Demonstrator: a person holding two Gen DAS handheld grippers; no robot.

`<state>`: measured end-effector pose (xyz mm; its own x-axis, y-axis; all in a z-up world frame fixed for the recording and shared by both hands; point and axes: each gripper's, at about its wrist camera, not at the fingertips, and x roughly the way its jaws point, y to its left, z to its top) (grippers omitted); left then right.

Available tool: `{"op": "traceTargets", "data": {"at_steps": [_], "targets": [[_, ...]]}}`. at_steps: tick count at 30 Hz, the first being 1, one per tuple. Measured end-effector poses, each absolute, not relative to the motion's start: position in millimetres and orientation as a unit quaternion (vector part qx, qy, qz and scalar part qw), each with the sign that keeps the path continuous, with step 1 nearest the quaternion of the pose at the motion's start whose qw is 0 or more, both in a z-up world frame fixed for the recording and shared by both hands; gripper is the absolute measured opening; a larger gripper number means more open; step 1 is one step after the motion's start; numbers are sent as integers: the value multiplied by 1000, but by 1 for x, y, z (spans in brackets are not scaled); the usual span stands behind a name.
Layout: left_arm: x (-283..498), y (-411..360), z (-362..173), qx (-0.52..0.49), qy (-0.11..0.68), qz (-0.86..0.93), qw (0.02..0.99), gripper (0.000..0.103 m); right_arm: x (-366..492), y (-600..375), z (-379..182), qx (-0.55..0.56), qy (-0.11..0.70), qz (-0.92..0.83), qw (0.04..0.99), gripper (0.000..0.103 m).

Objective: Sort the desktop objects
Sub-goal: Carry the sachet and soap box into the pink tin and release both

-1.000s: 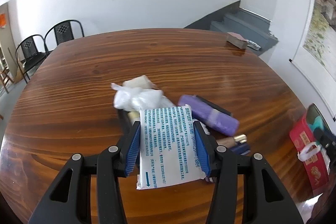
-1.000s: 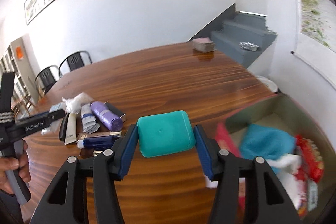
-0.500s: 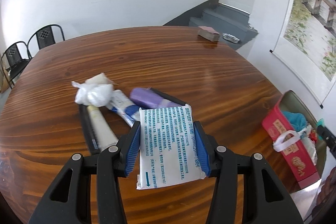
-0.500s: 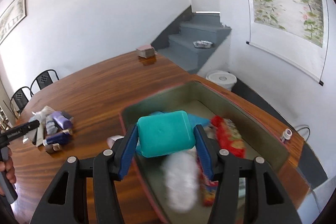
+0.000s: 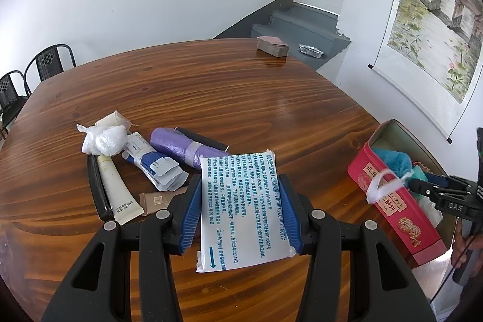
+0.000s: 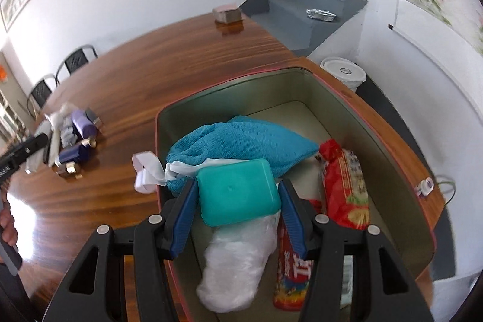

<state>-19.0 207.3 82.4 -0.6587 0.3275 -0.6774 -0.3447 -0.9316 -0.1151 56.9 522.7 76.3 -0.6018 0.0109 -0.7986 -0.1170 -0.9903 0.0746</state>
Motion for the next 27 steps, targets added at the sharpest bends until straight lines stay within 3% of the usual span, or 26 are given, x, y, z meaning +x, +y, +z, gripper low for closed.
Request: {"op": "traceTargets", "data": {"at_steps": [12, 15, 19, 27], "targets": [[-13, 208, 84, -369, 10, 909, 192, 52, 38, 528, 63, -500, 62, 863, 41, 55], [-8, 214, 84, -369, 14, 908, 200, 52, 52, 535, 71, -476, 83, 875, 42, 56], [0, 227, 85, -369, 19, 904, 215, 52, 73, 537, 85, -438, 72, 895, 56, 64], [18, 280, 93, -364, 39, 890, 270, 52, 111, 546, 113, -351, 72, 929, 89, 64]]}}
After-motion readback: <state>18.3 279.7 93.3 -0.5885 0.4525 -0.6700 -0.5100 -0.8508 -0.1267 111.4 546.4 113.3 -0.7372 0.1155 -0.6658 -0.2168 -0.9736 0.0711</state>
